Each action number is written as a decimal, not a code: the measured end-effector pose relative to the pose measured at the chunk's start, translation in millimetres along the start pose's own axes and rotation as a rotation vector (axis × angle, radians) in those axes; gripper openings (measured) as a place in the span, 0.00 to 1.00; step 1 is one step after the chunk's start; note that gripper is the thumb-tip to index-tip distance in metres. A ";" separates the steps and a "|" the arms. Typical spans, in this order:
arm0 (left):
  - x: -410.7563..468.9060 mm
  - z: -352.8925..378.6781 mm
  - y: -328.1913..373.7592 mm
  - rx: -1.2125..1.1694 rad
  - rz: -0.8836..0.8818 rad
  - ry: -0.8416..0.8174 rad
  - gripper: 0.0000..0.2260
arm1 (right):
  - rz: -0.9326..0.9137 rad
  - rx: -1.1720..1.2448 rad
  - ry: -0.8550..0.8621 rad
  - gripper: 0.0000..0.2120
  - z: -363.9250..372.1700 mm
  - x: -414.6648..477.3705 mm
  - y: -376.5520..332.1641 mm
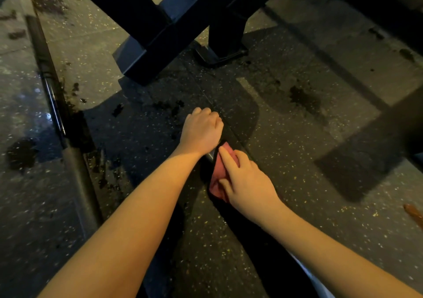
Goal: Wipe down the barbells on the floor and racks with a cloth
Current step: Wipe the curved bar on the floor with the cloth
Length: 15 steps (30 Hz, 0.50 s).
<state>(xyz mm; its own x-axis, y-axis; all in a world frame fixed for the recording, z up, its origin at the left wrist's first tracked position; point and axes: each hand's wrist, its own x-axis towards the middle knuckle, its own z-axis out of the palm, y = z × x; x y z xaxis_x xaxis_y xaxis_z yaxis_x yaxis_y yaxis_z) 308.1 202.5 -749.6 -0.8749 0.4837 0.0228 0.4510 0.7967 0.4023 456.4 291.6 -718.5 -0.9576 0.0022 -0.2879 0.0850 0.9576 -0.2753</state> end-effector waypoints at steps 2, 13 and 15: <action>4.6 -4.4 -8.6 -0.109 -0.015 -0.113 0.14 | 0.036 0.078 0.014 0.32 -0.4 12.4 3.9; 5.9 -11.6 -15.4 0.187 0.002 -0.141 0.11 | 0.061 0.247 -0.012 0.31 -7.8 48.5 -6.1; 4.7 -15.6 -15.3 0.213 -0.009 -0.166 0.12 | 0.003 0.102 -0.022 0.36 -4.5 26.3 -5.7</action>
<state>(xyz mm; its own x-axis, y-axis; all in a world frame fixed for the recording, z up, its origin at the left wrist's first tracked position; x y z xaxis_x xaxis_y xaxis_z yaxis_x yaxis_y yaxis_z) 294.3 186.9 -741.3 -0.8460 0.5153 -0.1372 0.4859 0.8509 0.1997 429.5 287.5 -720.4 -0.9511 -0.0023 -0.3090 0.1165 0.9235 -0.3656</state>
